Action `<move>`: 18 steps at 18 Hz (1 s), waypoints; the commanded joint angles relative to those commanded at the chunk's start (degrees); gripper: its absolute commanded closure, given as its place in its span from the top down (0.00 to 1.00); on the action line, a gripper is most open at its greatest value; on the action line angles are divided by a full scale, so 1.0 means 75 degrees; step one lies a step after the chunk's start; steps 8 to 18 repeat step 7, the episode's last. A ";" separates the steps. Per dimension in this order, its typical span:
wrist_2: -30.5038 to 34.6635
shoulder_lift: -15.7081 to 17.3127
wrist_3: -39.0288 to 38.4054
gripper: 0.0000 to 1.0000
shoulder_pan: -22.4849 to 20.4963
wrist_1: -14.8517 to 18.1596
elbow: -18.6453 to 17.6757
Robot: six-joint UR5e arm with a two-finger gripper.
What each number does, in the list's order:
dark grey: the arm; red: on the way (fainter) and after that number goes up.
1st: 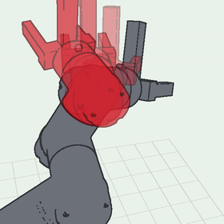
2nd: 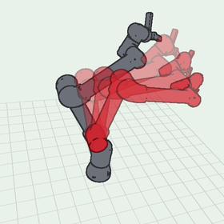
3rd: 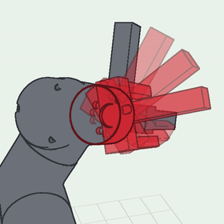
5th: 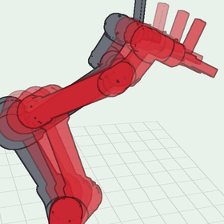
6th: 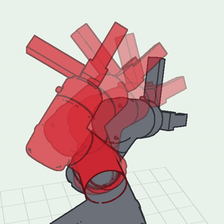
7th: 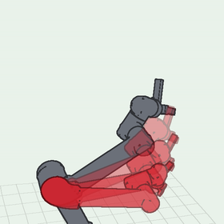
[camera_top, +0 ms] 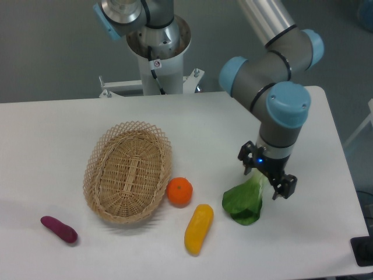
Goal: Place the sweet potato on the table
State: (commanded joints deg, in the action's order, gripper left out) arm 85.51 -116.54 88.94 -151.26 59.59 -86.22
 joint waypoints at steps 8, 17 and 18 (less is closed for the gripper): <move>0.0211 -0.0023 0.0211 1.00 -0.0012 -0.0012 -0.0012; 0.0211 -0.0023 0.0211 1.00 -0.0012 -0.0012 -0.0012; 0.0211 -0.0023 0.0211 1.00 -0.0012 -0.0012 -0.0012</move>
